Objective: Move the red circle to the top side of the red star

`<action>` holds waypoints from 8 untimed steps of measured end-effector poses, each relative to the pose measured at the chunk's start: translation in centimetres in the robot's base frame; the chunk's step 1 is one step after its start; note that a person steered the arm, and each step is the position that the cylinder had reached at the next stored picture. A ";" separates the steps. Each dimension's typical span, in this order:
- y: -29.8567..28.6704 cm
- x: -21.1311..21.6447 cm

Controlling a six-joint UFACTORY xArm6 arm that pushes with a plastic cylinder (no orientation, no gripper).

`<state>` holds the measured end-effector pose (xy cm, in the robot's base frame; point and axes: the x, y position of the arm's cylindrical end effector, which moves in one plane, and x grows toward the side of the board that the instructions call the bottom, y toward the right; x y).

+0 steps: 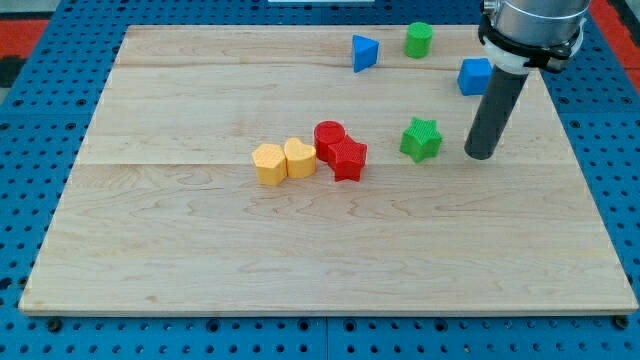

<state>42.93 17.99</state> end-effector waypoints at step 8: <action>-28.2 -15.1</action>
<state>27.78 -10.25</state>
